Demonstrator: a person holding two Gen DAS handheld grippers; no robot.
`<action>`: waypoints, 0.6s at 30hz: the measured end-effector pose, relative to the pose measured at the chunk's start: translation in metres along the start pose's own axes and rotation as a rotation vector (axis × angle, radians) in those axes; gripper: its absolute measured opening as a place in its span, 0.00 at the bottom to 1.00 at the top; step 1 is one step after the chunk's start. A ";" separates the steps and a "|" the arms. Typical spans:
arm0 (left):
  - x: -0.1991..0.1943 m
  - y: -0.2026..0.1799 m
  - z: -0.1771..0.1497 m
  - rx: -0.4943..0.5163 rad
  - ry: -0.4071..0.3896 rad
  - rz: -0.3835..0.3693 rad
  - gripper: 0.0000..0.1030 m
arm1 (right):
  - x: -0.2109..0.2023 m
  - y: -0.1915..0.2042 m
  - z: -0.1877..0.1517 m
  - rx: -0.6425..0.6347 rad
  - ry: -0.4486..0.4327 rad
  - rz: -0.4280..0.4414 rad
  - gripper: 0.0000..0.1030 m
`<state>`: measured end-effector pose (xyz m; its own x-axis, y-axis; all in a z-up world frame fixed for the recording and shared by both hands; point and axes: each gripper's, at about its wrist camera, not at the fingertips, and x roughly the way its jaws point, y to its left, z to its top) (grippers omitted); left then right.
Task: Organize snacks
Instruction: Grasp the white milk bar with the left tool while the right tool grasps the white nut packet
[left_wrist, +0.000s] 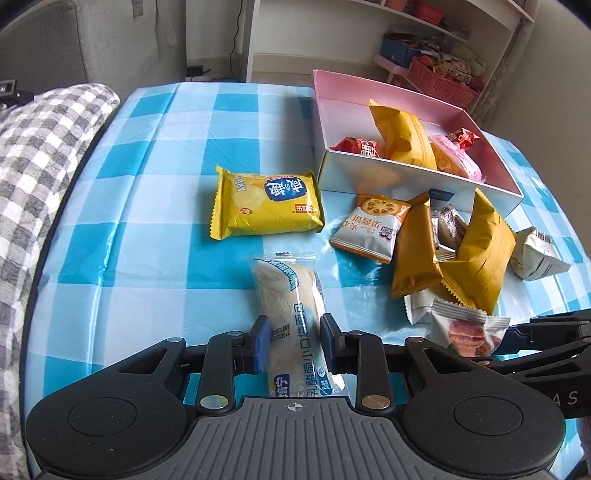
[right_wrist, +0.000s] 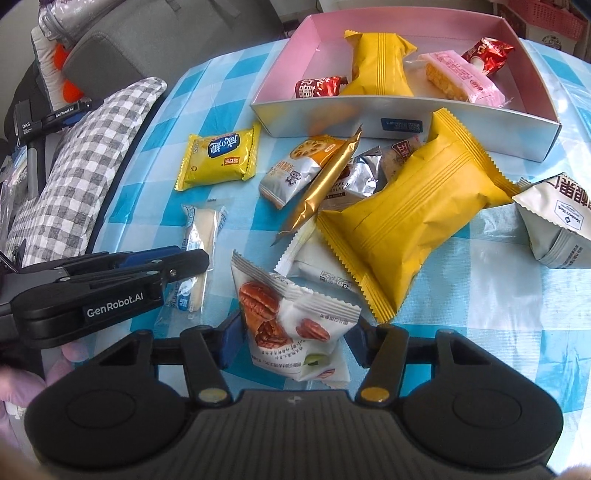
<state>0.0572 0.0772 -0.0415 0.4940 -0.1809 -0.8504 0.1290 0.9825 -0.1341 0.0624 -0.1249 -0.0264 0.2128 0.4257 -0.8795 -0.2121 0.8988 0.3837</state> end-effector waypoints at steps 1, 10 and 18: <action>-0.001 -0.001 -0.001 0.022 -0.005 0.007 0.31 | 0.000 0.002 0.000 -0.008 -0.003 -0.012 0.46; 0.012 -0.011 -0.006 0.078 0.017 0.018 0.51 | -0.008 0.012 0.003 -0.070 -0.029 -0.037 0.41; 0.010 -0.009 -0.004 0.064 0.013 0.063 0.25 | -0.031 -0.002 0.017 0.002 -0.090 0.005 0.41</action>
<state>0.0573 0.0667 -0.0506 0.4921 -0.1174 -0.8626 0.1529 0.9871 -0.0471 0.0721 -0.1380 0.0046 0.2967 0.4375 -0.8489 -0.2117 0.8969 0.3882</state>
